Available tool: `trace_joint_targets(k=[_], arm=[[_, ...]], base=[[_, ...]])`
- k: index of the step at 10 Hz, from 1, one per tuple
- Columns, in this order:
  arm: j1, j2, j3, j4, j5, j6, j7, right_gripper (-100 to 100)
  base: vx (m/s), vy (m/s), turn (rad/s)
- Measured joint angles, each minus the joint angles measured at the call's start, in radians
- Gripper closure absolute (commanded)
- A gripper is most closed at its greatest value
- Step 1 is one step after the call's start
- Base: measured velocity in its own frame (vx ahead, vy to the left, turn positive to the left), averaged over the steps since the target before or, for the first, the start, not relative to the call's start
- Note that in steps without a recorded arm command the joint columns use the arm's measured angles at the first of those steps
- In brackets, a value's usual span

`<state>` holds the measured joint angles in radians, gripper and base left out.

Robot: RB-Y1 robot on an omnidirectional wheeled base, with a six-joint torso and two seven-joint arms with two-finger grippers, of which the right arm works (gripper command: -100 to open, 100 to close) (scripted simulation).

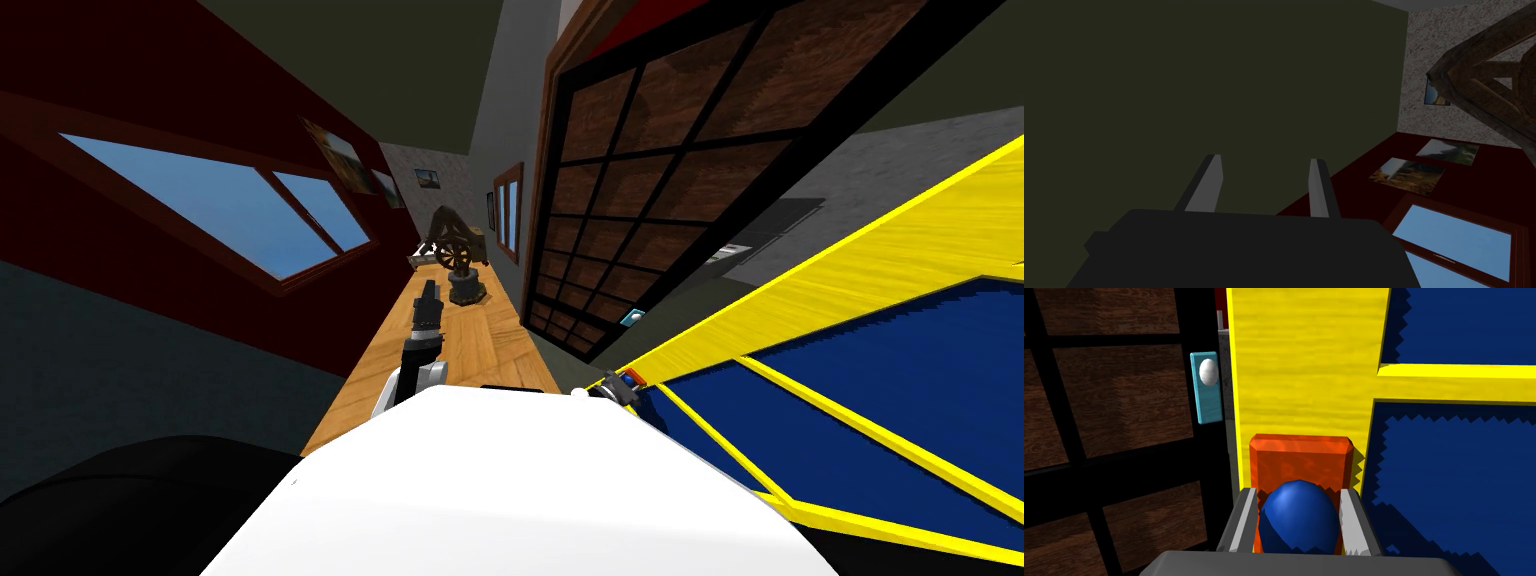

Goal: Push the door open

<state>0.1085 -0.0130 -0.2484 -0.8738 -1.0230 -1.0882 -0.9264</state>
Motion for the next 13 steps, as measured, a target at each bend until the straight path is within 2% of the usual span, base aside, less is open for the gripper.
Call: trace_joint_targets(k=[2, 3, 5, 7, 8, 11, 13], arm=[[-0.011, -0.015, -0.012, 0.021, -0.013, -0.012, -0.009, 100], [-0.027, -0.026, -0.021, 0.042, -0.019, -0.022, -0.014, 100], [-0.01, -0.031, -0.035, 0.004, -0.035, -0.013, 0.004, 100], [-0.002, -0.037, -0.053, 0.004, -0.055, -0.012, 0.005, 100], [-0.006, -0.047, -0.061, 0.019, -0.063, -0.017, -0.002, 100], [-0.004, -0.054, -0.09, 0.023, -0.093, -0.028, -0.001, 100], [0.02, -0.043, -0.109, -0.028, -0.115, -0.017, 0.027, 100]], base=[[0.132, -0.166, -0.036], [0.106, -0.083, -0.025], [0.144, -0.121, -0.056], [0.155, -0.138, -0.058], [0.141, -0.149, -0.05], [0.136, -0.144, -0.047], [0.153, -0.157, -0.069]])
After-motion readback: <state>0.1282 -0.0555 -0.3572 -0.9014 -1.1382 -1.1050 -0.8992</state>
